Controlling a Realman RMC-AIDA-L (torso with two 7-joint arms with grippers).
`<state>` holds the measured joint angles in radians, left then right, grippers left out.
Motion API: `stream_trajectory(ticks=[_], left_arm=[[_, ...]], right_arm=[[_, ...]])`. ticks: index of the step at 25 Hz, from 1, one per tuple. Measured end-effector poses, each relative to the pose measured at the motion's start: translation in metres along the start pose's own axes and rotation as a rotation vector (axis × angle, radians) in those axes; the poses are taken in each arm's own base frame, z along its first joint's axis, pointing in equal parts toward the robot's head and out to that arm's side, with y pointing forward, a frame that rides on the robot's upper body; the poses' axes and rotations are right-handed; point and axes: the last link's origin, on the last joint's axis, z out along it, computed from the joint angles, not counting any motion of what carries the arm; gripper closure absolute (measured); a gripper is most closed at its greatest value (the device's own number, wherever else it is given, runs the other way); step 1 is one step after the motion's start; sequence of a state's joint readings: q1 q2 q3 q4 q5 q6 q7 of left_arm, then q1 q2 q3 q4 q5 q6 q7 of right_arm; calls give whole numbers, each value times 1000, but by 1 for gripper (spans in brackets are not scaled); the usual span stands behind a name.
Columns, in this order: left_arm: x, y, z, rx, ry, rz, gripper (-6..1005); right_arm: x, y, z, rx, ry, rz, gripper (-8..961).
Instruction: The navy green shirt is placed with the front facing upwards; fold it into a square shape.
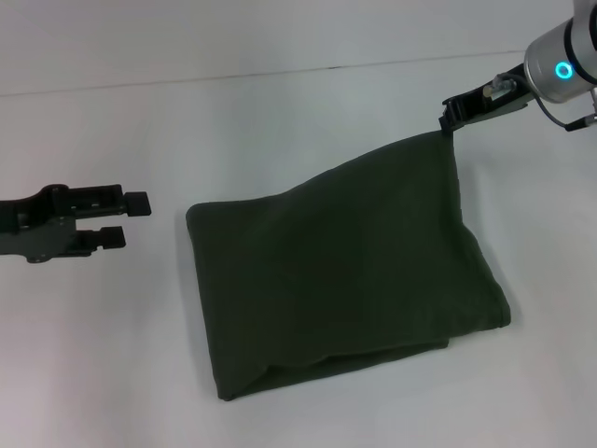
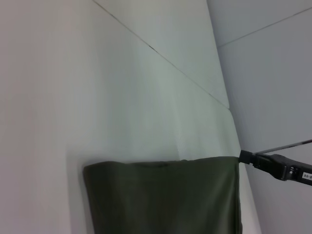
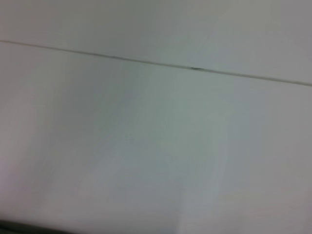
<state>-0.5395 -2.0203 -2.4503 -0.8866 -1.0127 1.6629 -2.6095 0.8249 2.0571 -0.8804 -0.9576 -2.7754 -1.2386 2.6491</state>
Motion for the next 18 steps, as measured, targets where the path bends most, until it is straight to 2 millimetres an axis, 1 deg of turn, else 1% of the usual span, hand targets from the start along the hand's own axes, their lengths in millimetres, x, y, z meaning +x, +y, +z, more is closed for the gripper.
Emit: stream_trajectory(ticks=[9,14,18], left_arm=[[1,1,0,-1,0,1,187],[1,0,-1,-1,3,0,187],[0,0,-1,0,3,0,187]], right_arm=[[1,2,10,13,-7,1,953],[1,2,11,21,-3,-7,938],[-2,-2,7,32,-13,-8,793]])
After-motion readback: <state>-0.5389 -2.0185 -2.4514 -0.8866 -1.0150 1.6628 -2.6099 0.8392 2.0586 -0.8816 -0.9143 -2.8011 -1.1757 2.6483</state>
